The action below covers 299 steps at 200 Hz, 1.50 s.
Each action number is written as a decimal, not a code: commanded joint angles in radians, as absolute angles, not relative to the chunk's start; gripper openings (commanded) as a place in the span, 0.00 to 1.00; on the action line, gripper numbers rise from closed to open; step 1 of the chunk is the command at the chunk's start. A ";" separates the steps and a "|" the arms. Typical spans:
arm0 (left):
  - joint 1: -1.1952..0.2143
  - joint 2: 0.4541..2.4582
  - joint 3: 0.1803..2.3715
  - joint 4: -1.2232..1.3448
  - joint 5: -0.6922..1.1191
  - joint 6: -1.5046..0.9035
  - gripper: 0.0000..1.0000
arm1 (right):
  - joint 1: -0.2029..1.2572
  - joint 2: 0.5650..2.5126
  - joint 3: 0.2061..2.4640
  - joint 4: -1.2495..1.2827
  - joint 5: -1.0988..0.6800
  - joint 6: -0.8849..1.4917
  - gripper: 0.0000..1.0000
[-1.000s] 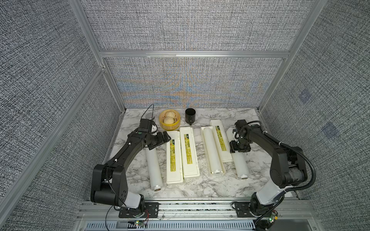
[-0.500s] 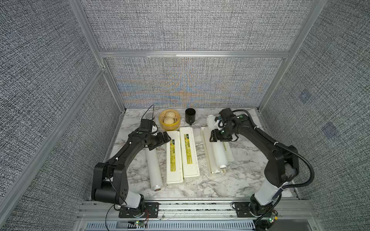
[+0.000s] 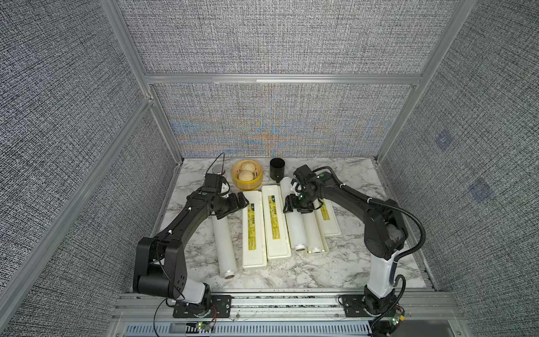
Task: Put plastic wrap rolls into dispensers
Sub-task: Place the plastic wrap at the center of the board, then pick up the lid from the center of the board.
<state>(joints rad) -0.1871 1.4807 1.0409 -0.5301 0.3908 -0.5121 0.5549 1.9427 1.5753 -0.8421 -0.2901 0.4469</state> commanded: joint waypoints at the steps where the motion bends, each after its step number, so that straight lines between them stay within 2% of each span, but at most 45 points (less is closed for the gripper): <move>1: -0.186 1.479 1.042 -0.537 0.379 -0.502 1.00 | 0.555 1.934 1.563 -0.853 -0.211 0.436 0.43; 60: -0.185 1.492 1.049 -0.527 0.387 -0.506 1.00 | 0.585 1.989 1.559 -0.899 -0.085 0.423 0.47; 100: -0.185 1.483 1.048 -0.536 0.382 -0.505 1.00 | 0.612 2.040 1.586 -0.906 -0.052 0.422 0.59; 131: -0.186 1.481 1.045 -0.537 0.382 -0.503 1.00 | 0.613 2.026 1.604 -0.925 -0.054 0.404 0.73; 170: -0.185 1.491 1.049 -0.526 0.404 -0.506 1.00 | 0.605 1.966 1.615 -0.932 -0.095 0.378 0.82; 214: -0.186 1.492 1.055 -0.523 0.434 -0.503 1.00 | 0.546 1.849 1.617 -0.979 -0.078 0.304 0.80; 266: -0.192 1.503 1.058 -0.507 0.446 -0.523 1.00 | 0.328 1.783 1.562 -1.011 -0.008 0.130 0.78; 299: -0.196 1.511 1.072 -0.506 0.449 -0.535 1.00 | 0.222 1.829 1.533 -0.949 0.000 0.046 0.79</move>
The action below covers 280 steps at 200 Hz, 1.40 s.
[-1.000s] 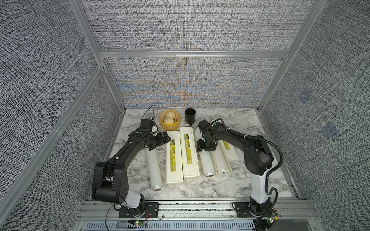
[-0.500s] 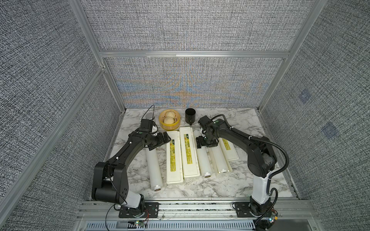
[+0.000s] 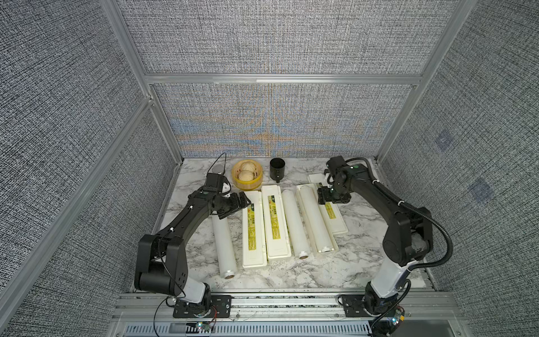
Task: Put plastic wrap rolls into dispensers
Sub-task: Pick up the lid from the center of the board.
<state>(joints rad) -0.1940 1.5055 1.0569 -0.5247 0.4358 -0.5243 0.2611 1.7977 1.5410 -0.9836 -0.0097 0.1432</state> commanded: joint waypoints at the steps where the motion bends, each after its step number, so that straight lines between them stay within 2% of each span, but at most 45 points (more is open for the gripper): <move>1: -0.195 1.511 1.072 -0.505 0.449 -0.536 1.00 | 0.220 1.832 1.533 -0.947 0.000 0.044 0.80; 90: -0.203 1.542 1.120 -0.526 0.434 -0.560 1.00 | 0.157 2.046 1.604 -0.819 -0.111 -0.083 0.87; 125: -0.204 1.547 1.124 -0.525 0.425 -0.565 1.00 | 0.162 2.099 1.609 -0.820 -0.071 -0.071 0.88; 132: -0.204 1.549 1.124 -0.526 0.427 -0.565 1.00 | 0.165 2.104 1.603 -0.814 -0.084 -0.069 0.98; 140: -0.204 1.549 1.123 -0.527 0.427 -0.563 1.00 | 0.167 2.113 1.600 -0.813 -0.090 -0.065 0.99; 164: -0.206 1.548 1.126 -0.529 0.428 -0.559 1.00 | 0.184 2.147 1.603 -0.829 -0.037 -0.044 0.99; 173: -0.206 1.545 1.129 -0.531 0.427 -0.557 1.00 | 0.190 2.153 1.603 -0.833 -0.003 -0.023 0.93; 191: -0.206 1.544 1.130 -0.532 0.428 -0.556 1.00 | 0.191 2.152 1.586 -0.821 0.037 0.005 0.95; 223: -0.206 1.538 1.127 -0.532 0.427 -0.556 1.00 | 0.190 2.139 1.569 -0.831 0.036 0.023 0.91; 280: -0.265 1.539 1.174 -0.538 0.422 -0.565 1.00 | 0.190 1.985 1.558 -0.850 0.036 0.040 0.84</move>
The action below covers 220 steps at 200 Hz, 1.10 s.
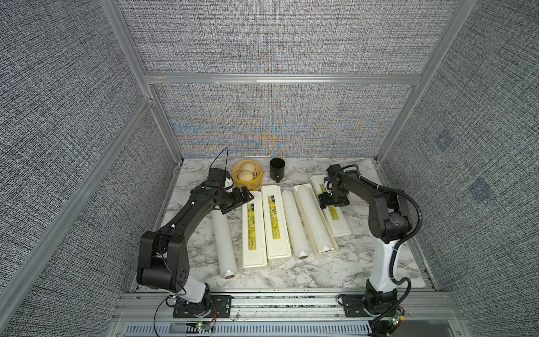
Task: Put plastic wrap rolls into dispensers
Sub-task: Pick up the lid from the center of the board, then close the lid on the plastic wrap cutting box.
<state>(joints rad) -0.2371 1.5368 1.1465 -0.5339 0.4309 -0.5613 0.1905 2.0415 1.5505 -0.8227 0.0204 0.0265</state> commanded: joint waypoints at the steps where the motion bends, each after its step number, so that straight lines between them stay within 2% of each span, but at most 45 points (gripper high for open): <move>1: -0.267 1.539 1.175 -0.537 0.422 -0.566 1.00 | 0.191 1.983 1.559 -0.852 0.037 0.040 0.84; 41: -0.368 1.603 1.245 -0.498 0.432 -0.613 1.00 | 0.203 1.867 1.552 -0.928 -0.008 0.042 0.83; 77: -0.452 1.684 1.298 -0.383 0.468 -0.698 1.00 | 0.288 1.802 1.507 -0.982 -0.060 0.055 0.83; 167: -0.643 1.906 1.479 -0.259 0.423 -0.866 0.98 | 0.440 1.784 1.372 -0.909 -0.076 0.202 0.83; 220: -0.689 2.020 1.553 -0.267 0.420 -0.897 0.94 | 0.466 1.790 1.343 -0.888 -0.088 0.221 0.83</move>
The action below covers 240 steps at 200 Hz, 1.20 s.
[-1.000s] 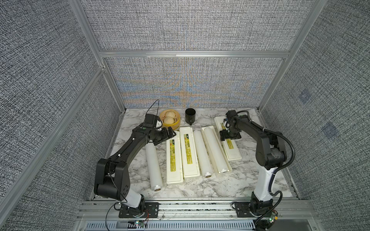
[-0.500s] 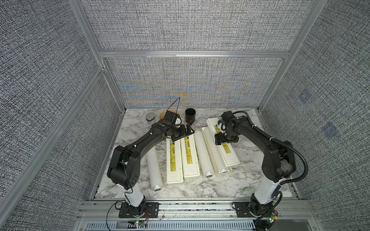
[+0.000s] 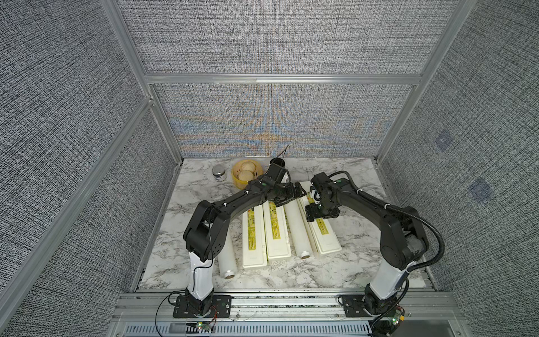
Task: Put plastic wrap rolls into dispensers
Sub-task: Close the lid on the plastic wrap cutting box.
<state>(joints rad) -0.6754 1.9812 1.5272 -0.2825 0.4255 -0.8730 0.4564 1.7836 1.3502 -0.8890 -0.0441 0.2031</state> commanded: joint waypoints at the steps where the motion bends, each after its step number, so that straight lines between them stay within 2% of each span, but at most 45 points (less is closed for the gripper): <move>1: -0.690 2.022 1.554 -0.267 0.420 -0.897 0.94 | 0.465 1.790 1.342 -0.888 -0.088 0.222 0.83; 54: -0.713 2.071 1.571 -0.273 0.426 -0.909 0.91 | 0.468 1.789 1.348 -0.886 -0.195 0.256 0.85; 110: -0.731 2.106 1.590 -0.308 0.424 -0.914 0.83 | 0.492 1.804 1.347 -0.885 -0.181 0.253 0.93; 134: -0.736 2.110 1.614 -0.389 0.391 -0.878 0.83 | 0.495 1.797 1.347 -0.885 -0.179 0.254 0.97; 195: -0.745 2.129 1.624 -0.351 0.432 -0.925 0.82 | 0.509 1.796 1.333 -0.868 -0.157 0.285 0.98; 240: -0.753 2.157 1.609 -0.329 0.445 -0.958 0.78 | 0.508 1.754 1.312 -0.882 -0.104 0.305 0.99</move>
